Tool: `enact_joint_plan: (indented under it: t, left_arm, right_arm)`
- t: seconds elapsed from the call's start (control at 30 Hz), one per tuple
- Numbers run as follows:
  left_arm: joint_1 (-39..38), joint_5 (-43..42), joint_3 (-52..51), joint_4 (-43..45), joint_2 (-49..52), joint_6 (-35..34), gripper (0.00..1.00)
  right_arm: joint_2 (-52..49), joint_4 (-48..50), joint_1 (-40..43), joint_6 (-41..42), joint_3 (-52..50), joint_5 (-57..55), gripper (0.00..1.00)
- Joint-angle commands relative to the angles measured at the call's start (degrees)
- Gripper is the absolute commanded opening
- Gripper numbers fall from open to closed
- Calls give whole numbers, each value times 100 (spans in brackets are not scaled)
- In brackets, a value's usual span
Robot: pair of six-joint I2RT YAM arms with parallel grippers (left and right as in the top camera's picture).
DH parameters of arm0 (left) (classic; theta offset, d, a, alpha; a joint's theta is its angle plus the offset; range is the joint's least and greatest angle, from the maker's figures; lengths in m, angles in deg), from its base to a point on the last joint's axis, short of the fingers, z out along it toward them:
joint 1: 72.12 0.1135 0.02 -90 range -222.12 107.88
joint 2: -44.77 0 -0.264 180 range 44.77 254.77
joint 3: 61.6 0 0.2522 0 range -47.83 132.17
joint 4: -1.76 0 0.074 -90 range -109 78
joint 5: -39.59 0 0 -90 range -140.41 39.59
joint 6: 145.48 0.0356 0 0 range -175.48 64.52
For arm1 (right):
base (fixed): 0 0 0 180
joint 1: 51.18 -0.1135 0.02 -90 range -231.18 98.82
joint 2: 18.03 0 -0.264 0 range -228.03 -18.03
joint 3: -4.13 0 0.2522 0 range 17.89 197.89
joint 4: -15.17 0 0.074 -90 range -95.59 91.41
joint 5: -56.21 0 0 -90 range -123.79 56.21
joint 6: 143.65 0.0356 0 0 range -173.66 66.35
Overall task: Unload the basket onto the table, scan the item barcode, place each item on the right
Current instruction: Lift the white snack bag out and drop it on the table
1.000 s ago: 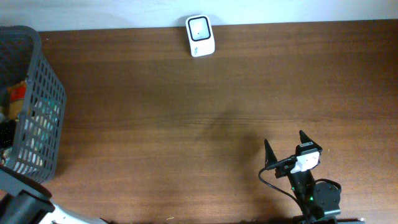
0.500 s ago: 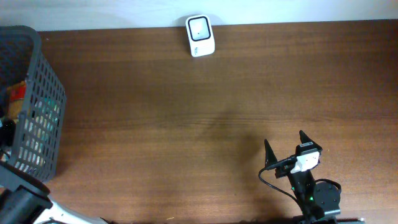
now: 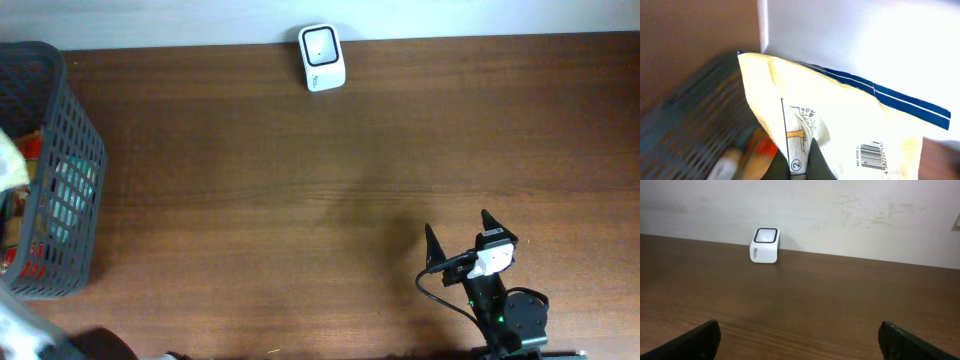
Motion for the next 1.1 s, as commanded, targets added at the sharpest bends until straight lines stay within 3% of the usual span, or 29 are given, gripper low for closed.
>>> enact_joint_plan:
  t: [0.0,0.1,0.2,0.33,0.43,0.57,0.8,0.83,0.9,0.93,1.07]
  left_arm:
    - [-992,-354,76,-20,-511,-179,0]
    - [-2179,-391,42,-282,-501,507,0]
    - [-3563,-367,-177,-564,-264,1814,0]
    - [-4533,-13,-330,-1416,352,3178,0]
    - [-4607,426,-367,-2083,1106,3152,0]
    - [-4605,428,-778,-1921,1696,2747,0]
    - [-4607,1069,-2476,-140,2050,876,0]
    - [-4607,1067,-2511,-98,2055,846,4]
    - [-4607,1067,-2485,-81,2052,846,77]
    - [-4607,994,-2398,-96,2052,828,97]
    - [-4540,861,-1228,-632,1764,678,99]
  right_arm:
    - [37,-11,11,48,-35,-28,99]
    - [37,-11,11,48,-35,-31,99]
    - [37,-11,11,48,-35,-28,99]
    - [37,-11,11,48,-35,-28,99]
    - [37,-11,11,48,-35,-28,99]
    - [37,-11,11,48,-35,-28,99]
    - [37,-11,11,48,-35,-28,99]
    - [37,-11,11,48,-35,-28,99]
    - [37,-11,11,48,-35,-28,99]
    - [37,-11,11,48,-35,-28,99]
    - [37,-13,11,48,-35,-28,99]
